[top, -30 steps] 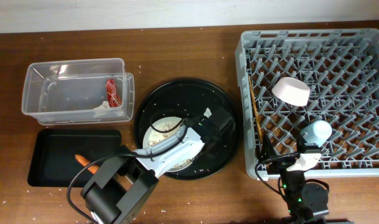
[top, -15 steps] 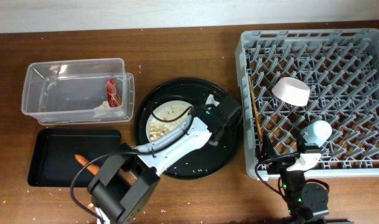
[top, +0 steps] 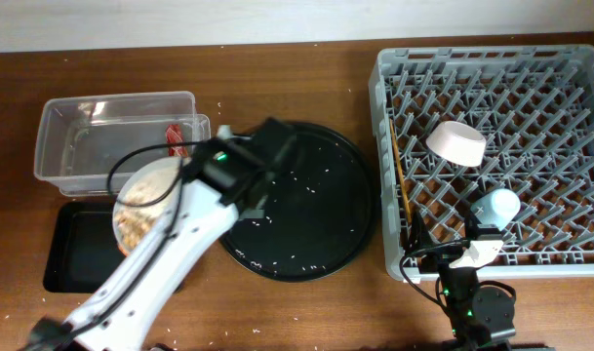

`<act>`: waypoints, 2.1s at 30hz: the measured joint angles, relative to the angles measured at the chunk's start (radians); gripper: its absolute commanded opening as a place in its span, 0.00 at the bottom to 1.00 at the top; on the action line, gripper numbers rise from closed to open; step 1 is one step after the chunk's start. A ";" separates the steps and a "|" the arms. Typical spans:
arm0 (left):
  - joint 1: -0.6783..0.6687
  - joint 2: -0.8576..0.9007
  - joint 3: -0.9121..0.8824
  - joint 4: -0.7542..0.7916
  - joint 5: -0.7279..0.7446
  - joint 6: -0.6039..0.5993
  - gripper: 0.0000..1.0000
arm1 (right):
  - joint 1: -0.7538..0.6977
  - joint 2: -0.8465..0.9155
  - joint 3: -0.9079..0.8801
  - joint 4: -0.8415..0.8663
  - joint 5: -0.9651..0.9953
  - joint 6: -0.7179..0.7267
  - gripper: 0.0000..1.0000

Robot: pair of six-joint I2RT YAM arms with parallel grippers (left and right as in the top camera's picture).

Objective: Sort waste into correct bins and load items into the dishwasher rack
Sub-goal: 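Grasp the white plate with the left gripper and tip scraps onto the black tray, then carry the white plate with the left gripper and place it in the rack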

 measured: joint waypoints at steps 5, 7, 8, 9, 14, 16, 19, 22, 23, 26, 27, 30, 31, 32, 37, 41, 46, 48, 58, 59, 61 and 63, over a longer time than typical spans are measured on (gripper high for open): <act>0.335 -0.215 -0.463 0.328 0.327 0.116 0.00 | 0.000 0.000 0.000 0.000 0.000 -0.001 0.98; 0.426 -0.217 -0.525 0.369 0.430 0.196 0.00 | 0.000 0.000 0.000 0.000 0.000 -0.001 0.98; 0.464 -0.217 -0.533 0.381 0.462 0.240 0.00 | 0.000 0.000 0.000 0.000 0.000 0.000 0.98; 0.509 -0.217 -0.533 0.407 0.515 0.307 0.00 | 0.000 0.000 0.000 0.000 0.000 -0.001 0.98; 0.660 -0.220 -0.534 0.466 0.752 0.485 0.00 | 0.000 0.000 0.000 0.000 0.000 -0.001 0.98; 0.777 -0.223 -0.534 0.462 0.918 0.570 0.00 | 0.000 0.000 0.000 0.000 0.000 -0.001 0.98; 1.008 -0.254 -0.534 0.397 1.204 0.734 0.00 | 0.000 0.000 0.000 0.000 0.000 -0.001 0.98; 1.173 -0.329 -0.535 0.279 1.323 0.842 0.00 | 0.000 -0.001 0.000 0.001 0.000 -0.001 0.98; 1.217 -0.350 -0.535 0.248 1.376 0.884 0.00 | 0.000 0.000 0.000 0.000 0.000 -0.001 0.98; 1.375 -0.397 -0.535 0.208 1.516 0.968 0.00 | 0.000 0.000 0.000 0.000 0.000 -0.001 0.98; 1.432 -0.400 -0.535 0.173 1.572 1.010 0.00 | 0.000 -0.001 0.000 0.000 0.000 -0.001 0.98; 1.531 -0.403 -0.536 0.079 1.674 1.128 0.00 | 0.000 -0.001 0.000 0.000 0.000 -0.001 0.98; 1.539 -0.404 -0.536 0.052 1.693 1.173 0.00 | 0.000 -0.001 0.000 0.000 0.000 -0.001 0.98; 1.539 -0.404 -0.536 0.039 1.701 1.197 0.00 | 0.000 -0.001 0.000 0.000 0.000 0.000 0.98; 1.363 -0.402 -0.531 0.091 1.678 1.225 0.00 | 0.000 -0.002 0.000 0.000 0.000 -0.001 0.98; 0.891 -0.393 -0.500 0.802 1.638 0.824 0.00 | 0.000 0.001 -0.001 0.000 -0.004 -0.001 0.98; 0.335 -0.177 -0.468 2.022 1.334 -0.034 0.00 | 0.000 -0.003 -0.002 0.002 -0.004 -0.001 0.98; 0.185 0.063 -0.474 2.354 1.213 -0.313 0.00 | 0.000 -0.002 -0.002 0.002 -0.003 -0.001 0.98; -0.039 0.422 -0.334 2.481 0.978 -0.597 0.16 | 0.000 -0.003 -0.002 0.002 -0.004 0.000 0.98; -0.040 0.424 -0.331 2.441 0.961 -0.616 0.42 | 0.000 -0.003 -0.002 0.002 -0.004 -0.001 0.98; -0.044 0.425 -0.326 2.298 0.930 -0.633 0.79 | 0.000 -0.003 -0.002 0.002 -0.004 -0.001 0.98; -0.044 0.426 -0.323 2.247 0.921 -0.638 0.98 | 0.000 -0.003 -0.002 0.002 -0.004 0.000 0.98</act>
